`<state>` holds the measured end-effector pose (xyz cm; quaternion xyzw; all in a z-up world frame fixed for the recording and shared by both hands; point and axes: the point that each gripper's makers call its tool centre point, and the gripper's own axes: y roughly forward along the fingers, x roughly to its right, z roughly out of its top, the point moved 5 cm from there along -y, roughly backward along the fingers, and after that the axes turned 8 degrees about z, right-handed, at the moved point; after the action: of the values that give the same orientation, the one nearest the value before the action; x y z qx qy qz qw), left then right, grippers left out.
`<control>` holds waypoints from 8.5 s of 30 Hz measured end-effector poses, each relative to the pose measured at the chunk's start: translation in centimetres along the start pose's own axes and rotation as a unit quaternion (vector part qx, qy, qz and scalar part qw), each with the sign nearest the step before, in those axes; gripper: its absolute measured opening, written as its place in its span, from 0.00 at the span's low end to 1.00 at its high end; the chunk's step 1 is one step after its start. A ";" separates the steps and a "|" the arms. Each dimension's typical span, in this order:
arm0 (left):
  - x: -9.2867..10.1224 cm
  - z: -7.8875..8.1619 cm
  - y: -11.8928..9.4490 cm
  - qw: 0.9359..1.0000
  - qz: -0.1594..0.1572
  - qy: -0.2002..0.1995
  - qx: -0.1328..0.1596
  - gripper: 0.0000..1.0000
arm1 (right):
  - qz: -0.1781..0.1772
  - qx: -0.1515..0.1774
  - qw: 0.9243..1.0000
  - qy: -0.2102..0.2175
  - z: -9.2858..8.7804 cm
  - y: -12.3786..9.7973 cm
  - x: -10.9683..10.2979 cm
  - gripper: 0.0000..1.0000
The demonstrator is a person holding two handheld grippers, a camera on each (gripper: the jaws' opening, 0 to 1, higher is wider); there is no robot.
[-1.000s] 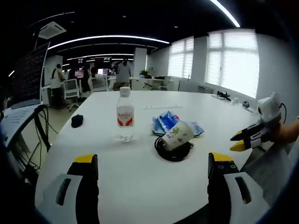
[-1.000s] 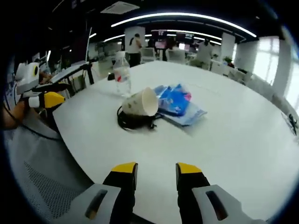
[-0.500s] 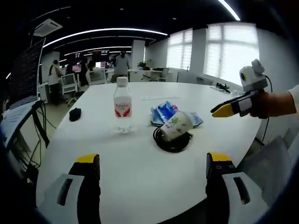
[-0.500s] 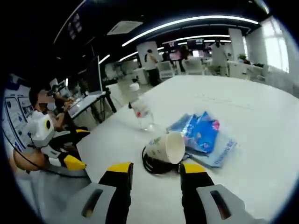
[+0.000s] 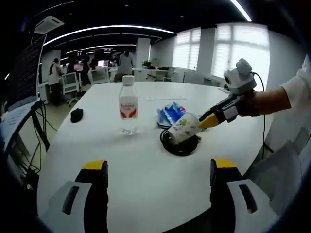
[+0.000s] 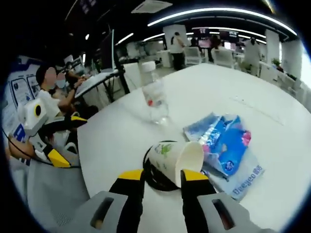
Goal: Arrange the tabletop items into an orderly group along one side of the table until the central work area is clear of visible clutter.
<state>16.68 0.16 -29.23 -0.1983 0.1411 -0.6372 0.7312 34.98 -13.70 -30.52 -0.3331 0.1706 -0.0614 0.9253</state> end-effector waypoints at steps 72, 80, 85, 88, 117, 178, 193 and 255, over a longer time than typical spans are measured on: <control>-0.5 -0.7 0.0 0.999 0.000 0.030 -0.035 0.78 | 0.177 -0.203 0.852 -0.449 9.7 10.9 1.7 0.00; -0.5 -0.8 0.1 0.999 0.002 0.033 -0.042 0.77 | 0.193 -0.204 0.852 -0.441 9.8 10.4 1.9 0.00; -0.6 -0.7 0.1 0.999 0.002 0.034 -0.042 0.77 | 0.189 -0.209 0.855 -0.436 10.0 10.5 2.0 0.00; -0.5 -0.8 0.1 0.998 0.002 0.036 -0.043 0.77 | 0.183 -0.207 0.865 -0.419 10.2 10.7 2.1 0.00; -0.2 -0.7 -0.2 0.999 -0.003 0.038 -0.038 0.77 | 0.123 -0.115 0.917 -0.362 11.1 6.8 1.4 0.41; 1.2 -0.3 -0.3 0.998 -0.051 0.036 0.001 0.96 | -0.172 0.175 0.951 0.191 -6.0 -13.9 -6.3 0.72; 1.7 0.2 -0.8 0.997 -0.060 0.040 0.009 0.90 | -0.172 0.126 0.949 0.232 -4.3 -7.0 -2.4 0.64; 1.8 -1.1 -0.2 0.995 -0.048 0.074 -0.044 0.86 | -0.159 0.081 0.923 0.340 -6.1 -7.5 6.7 0.07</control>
<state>16.23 -1.76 -30.02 -0.1893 0.2129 -0.6774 0.6782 39.04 -24.65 -32.00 -0.2388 0.4137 -0.3310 0.8138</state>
